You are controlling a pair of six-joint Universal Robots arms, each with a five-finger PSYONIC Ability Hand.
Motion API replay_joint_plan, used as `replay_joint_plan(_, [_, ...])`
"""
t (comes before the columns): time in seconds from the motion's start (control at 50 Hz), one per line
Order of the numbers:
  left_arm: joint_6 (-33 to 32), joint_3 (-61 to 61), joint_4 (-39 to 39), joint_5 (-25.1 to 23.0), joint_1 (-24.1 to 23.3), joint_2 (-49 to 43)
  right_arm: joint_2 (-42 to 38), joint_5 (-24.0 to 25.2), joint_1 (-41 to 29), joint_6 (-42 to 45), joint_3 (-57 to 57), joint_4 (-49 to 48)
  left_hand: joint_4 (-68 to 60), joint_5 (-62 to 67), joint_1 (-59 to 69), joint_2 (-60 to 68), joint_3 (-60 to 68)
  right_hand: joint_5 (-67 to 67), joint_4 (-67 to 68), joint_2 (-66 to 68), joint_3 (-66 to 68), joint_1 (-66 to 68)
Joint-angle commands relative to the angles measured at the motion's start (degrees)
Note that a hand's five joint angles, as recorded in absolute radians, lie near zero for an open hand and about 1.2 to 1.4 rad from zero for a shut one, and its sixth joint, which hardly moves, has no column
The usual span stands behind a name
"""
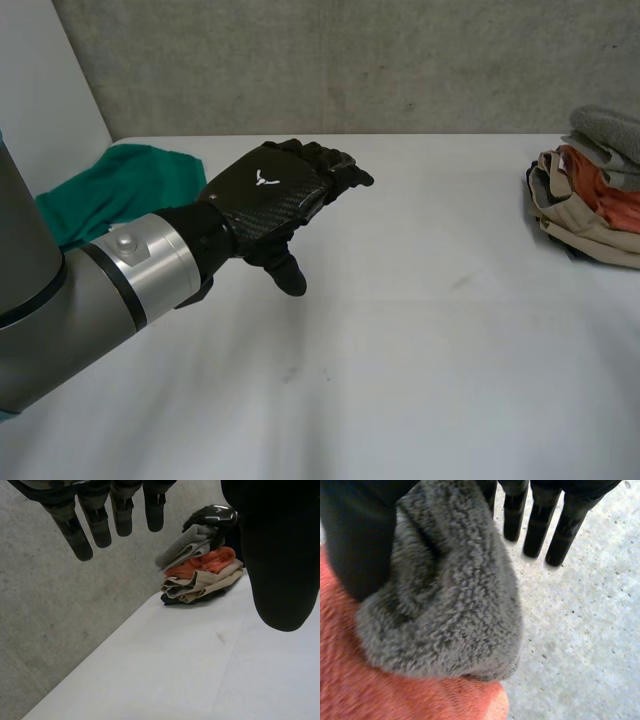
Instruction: Fold the laundry.
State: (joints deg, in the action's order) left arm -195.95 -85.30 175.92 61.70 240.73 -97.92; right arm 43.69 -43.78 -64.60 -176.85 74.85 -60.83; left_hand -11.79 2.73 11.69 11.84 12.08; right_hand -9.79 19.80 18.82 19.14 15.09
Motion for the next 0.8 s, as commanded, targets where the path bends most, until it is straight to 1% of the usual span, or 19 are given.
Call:
replay_joint_plan(0.02, [0.04, 0.04, -0.05, 0.17, 0.00, 0.19, 10.25, 0.01, 1.84, 1.76, 2.84, 15.71, -2.80, 1.86, 2.90, 2.75, 2.51, 9.79, -9.80, -8.82, -9.14, -5.09])
replay_joint_plan(0.08, [0.04, 0.04, -0.05, 0.17, -0.09, 0.45, 13.25, 0.10, 3.07, 3.61, 4.25, 21.09, -2.80, 1.86, 2.90, 2.75, 2.51, 9.79, -9.80, -8.82, -9.14, -5.09])
replay_joint_plan(0.16, [0.13, 0.13, -0.05, 0.43, -0.26, 0.80, 16.07, 0.10, 6.41, 9.93, 5.92, 29.62, -2.80, 1.86, 2.90, 2.75, 2.51, 9.79, -9.80, -8.82, -9.14, -5.09])
replay_joint_plan(0.24, [0.30, 0.39, -0.05, 0.52, -0.26, 0.98, 16.86, -0.07, 11.15, 20.29, 5.92, 38.67, -2.80, 1.86, 2.90, 2.75, 2.51, 9.79, -9.80, -8.82, -9.14, -5.09])
replay_joint_plan(0.26, [0.30, 0.48, -0.05, 0.52, -0.18, 0.98, 16.87, -0.94, 13.25, 25.89, 5.22, 42.17, -2.80, 1.86, 2.90, 2.75, 2.51, 9.79, -9.80, -8.82, -9.14, -5.09])
replay_joint_plan(0.32, [0.30, 0.74, -0.05, 0.52, 0.00, 1.07, 16.78, -2.44, 15.82, 34.70, 2.50, 46.67, -2.80, 1.86, 2.90, 2.75, 2.51, 9.79, -9.80, -8.82, -9.14, -5.09])
replay_joint_plan(0.34, [0.39, 0.92, 0.03, 0.70, 0.17, 1.07, 16.60, -5.67, 16.95, 40.30, 0.14, 48.51, -2.63, 1.69, 2.73, 2.58, 2.34, 9.79, -9.80, -8.82, -9.14, -5.09])
replay_joint_plan(0.4, [0.39, 1.27, 0.03, 1.40, 0.35, 1.16, 17.04, -14.89, 17.05, 46.32, -4.70, 49.14, -2.47, 1.52, 2.57, 2.42, 2.17, 9.79, -9.80, -8.82, -9.14, -5.09])
replay_joint_plan(0.42, [0.39, 1.97, 0.12, 2.36, 0.52, 1.24, 16.35, -21.37, 16.27, 47.38, -7.76, 48.88, -2.30, 1.36, 2.40, 2.25, 2.00, 9.79, -9.80, -8.82, -9.14, -5.09])
replay_joint_plan(0.48, [0.39, 2.85, 0.73, 4.12, 1.14, 1.33, 16.77, -27.75, 13.11, 45.11, -11.65, 47.22, -2.13, 1.19, 2.23, 2.08, 1.83, 9.79, -9.80, -8.82, -9.14, -5.09])
replay_joint_plan(0.56, [0.30, 4.43, 3.54, 7.46, 2.90, 1.33, 19.84, -28.55, 5.90, 34.84, -12.28, 39.58, -0.61, -0.33, 0.71, 0.56, 0.32, 9.79, -9.80, -8.82, -9.14, -5.09])
replay_joint_plan(0.58, [0.22, 5.31, 5.29, 9.03, 4.03, 1.24, 23.16, -28.55, 3.02, 30.03, -10.62, 36.61, -0.28, -0.66, 0.38, 0.23, -0.01, 9.79, -9.80, -8.82, -9.14, -5.09])
replay_joint_plan(0.64, [0.22, 6.80, 7.76, 11.76, 6.67, 1.16, 29.24, -28.29, -2.44, 22.98, -6.84, 32.46, 0.73, -1.67, -0.63, -0.78, -1.02, 9.79, -9.80, -8.82, -9.14, -5.09])
replay_joint_plan(0.66, [0.13, 7.68, 8.99, 13.25, 8.94, 0.55, 32.56, -27.94, -6.20, 18.43, -3.60, 30.36, 1.23, -2.17, -1.13, -1.28, -1.52, 9.79, -9.80, -8.82, -9.14, -5.09])
replay_joint_plan(0.7, [0.13, 8.39, 10.14, 14.23, 11.59, -0.07, 35.49, -26.97, -10.17, 14.01, 0.10, 28.41, 1.24, -2.18, -1.14, -1.29, -1.53, 9.79, -9.80, -8.82, -9.14, -5.09])
replay_joint_plan(0.72, [-0.05, 8.74, 10.66, 14.58, 12.82, -0.51, 37.93, -25.58, -14.28, 10.51, 4.38, 27.01, 1.24, -2.18, -1.14, -1.29, -1.53, 9.79, -9.80, -8.82, -9.14, -5.09])
replay_joint_plan(0.76, [-0.22, 10.23, 12.25, 14.41, 16.68, -3.23, 39.53, -24.16, -18.08, 8.46, 7.92, 26.03, 1.40, -2.35, -1.30, -1.46, -1.70, 9.79, -9.80, -8.82, -9.14, -5.09])
replay_joint_plan(0.78, [-0.66, 11.46, 13.21, 14.15, 19.57, -6.37, 40.76, -21.98, -23.24, 7.67, 12.12, 26.03, 1.40, -2.35, -1.30, -1.46, -1.70, 9.79, -9.80, -8.82, -9.14, -5.09])
replay_joint_plan(0.8, [-0.66, 11.99, 13.39, 13.97, 20.82, -7.53, 40.86, -21.09, -25.29, 7.66, 13.73, 26.12, 1.40, -2.35, -1.30, -1.46, -1.70, 9.79, -9.80, -8.82, -9.14, -5.09])
